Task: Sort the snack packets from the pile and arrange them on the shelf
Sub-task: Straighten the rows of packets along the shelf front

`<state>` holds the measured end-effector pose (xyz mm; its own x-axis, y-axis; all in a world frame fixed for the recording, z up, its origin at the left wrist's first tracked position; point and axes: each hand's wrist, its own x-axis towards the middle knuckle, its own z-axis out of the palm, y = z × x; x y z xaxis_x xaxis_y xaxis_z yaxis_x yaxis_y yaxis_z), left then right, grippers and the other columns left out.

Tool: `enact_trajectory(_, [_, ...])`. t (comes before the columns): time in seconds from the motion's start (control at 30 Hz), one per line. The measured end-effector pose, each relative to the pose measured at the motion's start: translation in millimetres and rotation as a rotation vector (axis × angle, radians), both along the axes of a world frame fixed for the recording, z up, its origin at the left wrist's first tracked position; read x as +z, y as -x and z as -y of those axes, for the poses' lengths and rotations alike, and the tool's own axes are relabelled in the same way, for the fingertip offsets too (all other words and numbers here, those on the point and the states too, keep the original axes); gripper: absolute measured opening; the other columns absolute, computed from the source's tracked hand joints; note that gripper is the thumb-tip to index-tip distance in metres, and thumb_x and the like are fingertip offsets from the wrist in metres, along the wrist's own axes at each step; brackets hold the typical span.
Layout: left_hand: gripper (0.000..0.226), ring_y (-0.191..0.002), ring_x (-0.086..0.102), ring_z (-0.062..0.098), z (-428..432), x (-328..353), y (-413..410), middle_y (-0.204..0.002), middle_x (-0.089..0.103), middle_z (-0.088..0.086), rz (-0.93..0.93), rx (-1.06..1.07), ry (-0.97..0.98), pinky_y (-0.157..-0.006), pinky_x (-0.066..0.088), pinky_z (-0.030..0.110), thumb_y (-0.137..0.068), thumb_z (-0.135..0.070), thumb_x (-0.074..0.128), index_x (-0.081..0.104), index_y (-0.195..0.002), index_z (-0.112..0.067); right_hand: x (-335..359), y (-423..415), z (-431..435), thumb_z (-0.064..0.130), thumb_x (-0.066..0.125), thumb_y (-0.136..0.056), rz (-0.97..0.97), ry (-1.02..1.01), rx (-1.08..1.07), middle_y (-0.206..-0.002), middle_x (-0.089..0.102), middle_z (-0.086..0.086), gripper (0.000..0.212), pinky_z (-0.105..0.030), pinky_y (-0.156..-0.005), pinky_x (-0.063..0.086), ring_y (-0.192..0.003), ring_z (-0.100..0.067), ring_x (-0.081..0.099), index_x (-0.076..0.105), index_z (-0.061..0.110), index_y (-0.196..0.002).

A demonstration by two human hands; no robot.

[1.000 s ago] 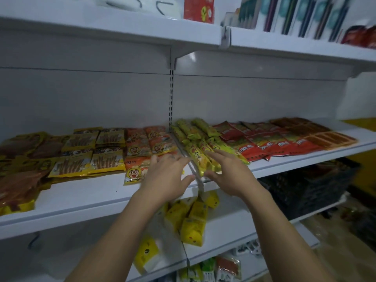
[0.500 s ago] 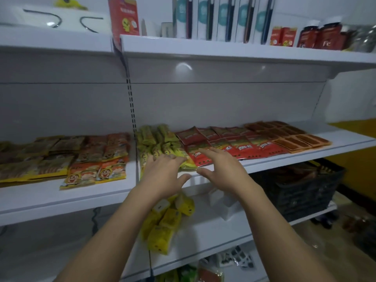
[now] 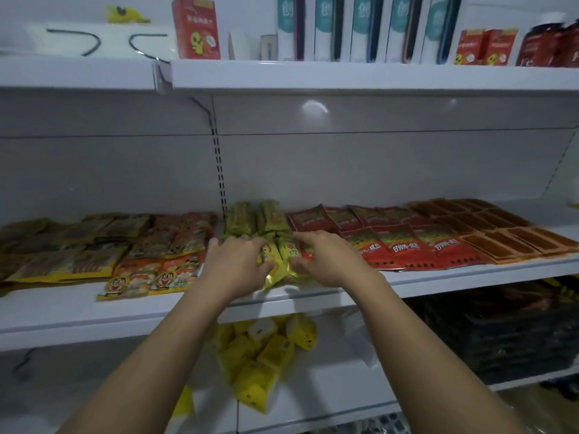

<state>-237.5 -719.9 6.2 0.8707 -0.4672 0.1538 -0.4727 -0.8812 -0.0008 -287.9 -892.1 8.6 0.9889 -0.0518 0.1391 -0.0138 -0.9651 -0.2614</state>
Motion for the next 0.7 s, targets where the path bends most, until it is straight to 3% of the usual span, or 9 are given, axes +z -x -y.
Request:
enact_trajectory(0.2, [0.048, -0.123, 0.052, 0.028, -11, 6, -64, -0.131, 0.06, 0.006, -0.029, 0.096, 0.022, -0.101, 0.034, 0.045, -0.097, -0.053, 0.045, 0.049, -0.135, -0.024, 5, -83, -4, 0.044, 0.057, -0.093, -0.058, 0.025, 0.0, -0.138, 0.056, -0.009, 0.052, -0.039, -0.1, 0.046, -0.126, -0.029, 0.052, 0.05, 0.024, -0.141])
enact_trajectory(0.3, [0.043, -0.117, 0.057, 0.029, -10, 6, -105, -0.127, 0.061, 0.009, -0.122, 0.116, 0.054, -0.094, 0.043, 0.039, -0.098, -0.049, 0.044, 0.057, -0.124, -0.017, 8, -127, -1, 0.032, 0.051, -0.096, -0.115, 0.053, -0.019, -0.134, 0.058, -0.01, 0.039, -0.039, -0.097, 0.049, -0.118, -0.029, 0.056, 0.057, 0.018, -0.131])
enact_trajectory(0.37, [0.043, -0.123, 0.055, 0.029, -5, 7, -131, -0.136, 0.057, 0.009, -0.162, 0.121, 0.097, -0.102, 0.043, 0.039, -0.098, -0.044, 0.043, 0.053, -0.132, -0.02, 12, -152, 1, 0.024, 0.047, -0.098, -0.151, 0.048, -0.026, -0.138, 0.055, -0.01, 0.037, -0.038, -0.098, 0.048, -0.12, -0.029, 0.055, 0.054, 0.016, -0.134])
enact_trajectory(0.43, [0.048, -0.129, 0.05, 0.029, 0, 8, -154, -0.142, 0.052, 0.009, -0.177, 0.133, 0.102, -0.11, 0.037, 0.043, -0.1, -0.045, 0.039, 0.045, -0.14, -0.02, 13, -174, 4, 0.029, 0.047, -0.101, -0.165, 0.01, -0.037, -0.145, 0.049, -0.008, 0.044, -0.036, -0.103, 0.044, -0.128, -0.029, 0.05, 0.046, 0.018, -0.143])
enact_trajectory(0.53, [0.054, -0.132, 0.045, 0.037, 4, 1, -183, -0.145, 0.047, 0.015, -0.269, 0.145, 0.155, -0.108, 0.038, 0.047, -0.101, -0.046, 0.035, 0.038, -0.146, -0.016, 6, -207, 9, 0.025, 0.052, -0.098, -0.148, 0.04, -0.01, -0.139, 0.055, -0.007, 0.041, -0.031, -0.092, 0.043, -0.124, -0.027, 0.053, 0.051, 0.018, -0.139])
enact_trajectory(0.6, [0.046, -0.123, 0.053, 0.032, 8, -3, -194, -0.135, 0.055, 0.014, -0.327, 0.098, 0.183, -0.091, 0.045, 0.032, -0.103, -0.034, 0.038, 0.042, -0.143, -0.012, -1, -227, 10, 0.019, 0.05, -0.097, -0.174, 0.072, -0.028, -0.133, 0.059, -0.009, 0.036, -0.032, -0.089, 0.045, -0.119, -0.027, 0.057, 0.057, 0.013, -0.132])
enact_trajectory(0.67, [0.036, -0.105, 0.061, 0.027, 12, -8, -202, -0.107, 0.061, 0.007, -0.35, 0.112, 0.211, -0.065, 0.038, 0.022, -0.103, -0.025, 0.039, 0.051, -0.134, -0.009, -5, -241, 12, 0.017, 0.046, -0.098, -0.23, 0.073, -0.055, -0.137, 0.055, -0.011, 0.038, -0.033, -0.094, 0.044, -0.122, -0.028, 0.053, 0.054, 0.009, -0.134])
enact_trajectory(0.7, [0.031, -0.1, 0.061, 0.026, 15, -9, -207, -0.098, 0.057, 0.006, -0.372, 0.133, 0.227, -0.062, 0.034, 0.022, -0.103, -0.023, 0.039, 0.054, -0.125, -0.008, -7, -247, 14, 0.018, 0.046, -0.098, -0.245, 0.073, -0.062, -0.137, 0.053, -0.012, 0.037, -0.032, -0.092, 0.044, -0.121, -0.028, 0.053, 0.055, 0.008, -0.133])
